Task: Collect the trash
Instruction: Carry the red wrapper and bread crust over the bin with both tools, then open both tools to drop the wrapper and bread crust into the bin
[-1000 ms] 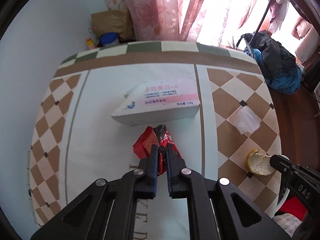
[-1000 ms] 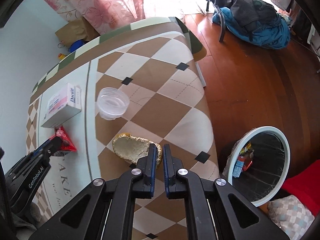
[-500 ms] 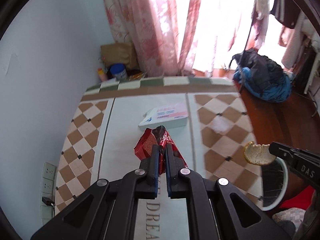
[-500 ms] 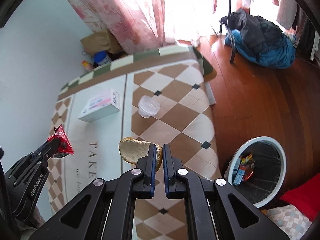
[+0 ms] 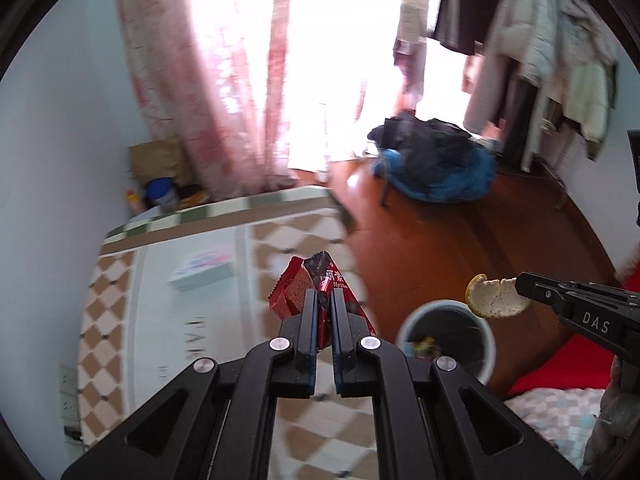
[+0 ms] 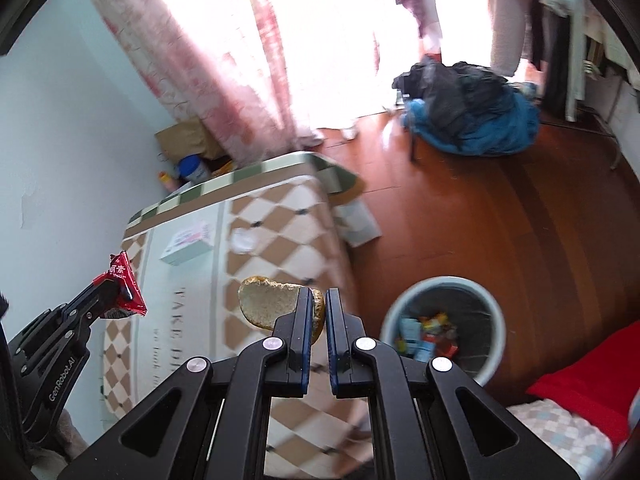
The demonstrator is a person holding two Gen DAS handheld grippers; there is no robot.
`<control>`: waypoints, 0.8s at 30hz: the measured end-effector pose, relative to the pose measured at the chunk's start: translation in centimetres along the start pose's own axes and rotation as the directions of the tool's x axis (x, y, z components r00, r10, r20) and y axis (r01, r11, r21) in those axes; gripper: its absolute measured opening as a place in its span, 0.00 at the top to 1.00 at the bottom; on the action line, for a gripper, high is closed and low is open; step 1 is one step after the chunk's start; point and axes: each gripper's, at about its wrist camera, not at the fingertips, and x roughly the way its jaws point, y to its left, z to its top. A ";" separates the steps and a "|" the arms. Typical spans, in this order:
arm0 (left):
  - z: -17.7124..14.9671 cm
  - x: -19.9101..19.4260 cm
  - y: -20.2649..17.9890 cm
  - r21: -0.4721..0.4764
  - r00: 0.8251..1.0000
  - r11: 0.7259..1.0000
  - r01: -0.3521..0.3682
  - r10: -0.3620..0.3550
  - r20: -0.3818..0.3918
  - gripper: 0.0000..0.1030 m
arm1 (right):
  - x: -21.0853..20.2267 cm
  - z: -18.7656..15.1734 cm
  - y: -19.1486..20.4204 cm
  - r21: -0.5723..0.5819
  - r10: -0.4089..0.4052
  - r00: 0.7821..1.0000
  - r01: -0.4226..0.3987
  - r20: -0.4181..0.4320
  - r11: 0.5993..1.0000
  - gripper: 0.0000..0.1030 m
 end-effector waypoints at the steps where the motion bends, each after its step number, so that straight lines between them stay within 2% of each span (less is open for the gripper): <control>1: 0.0 0.4 -1.5 0.016 1.000 1.000 0.016 -0.016 -0.009 0.97 | -0.4 -0.2 -1.1 0.009 -0.012 1.000 0.012 0.001 1.000 0.93; 6: -0.4 3.9 -7.4 0.075 0.992 0.993 0.094 -0.088 -0.086 0.97 | -0.6 -1.7 -8.3 0.088 -0.076 0.997 0.078 -0.027 0.993 0.93; 10: -1.4 8.1 -11.7 0.121 0.979 0.983 0.137 -0.115 -0.169 0.97 | 1.8 -3.3 -13.8 0.156 -0.107 0.991 0.120 -0.086 0.980 0.93; 16: -3.2 13.9 -16.4 0.173 0.953 0.970 0.172 -0.119 -0.280 0.97 | 8.0 -6.0 -21.2 0.236 -0.123 0.970 0.172 -0.211 0.956 0.93; 24: -4.4 20.0 -19.7 0.197 0.917 0.958 0.206 -0.119 -0.381 0.96 | 15.3 -8.7 -26.5 0.294 -0.098 0.942 0.198 -0.322 0.935 0.93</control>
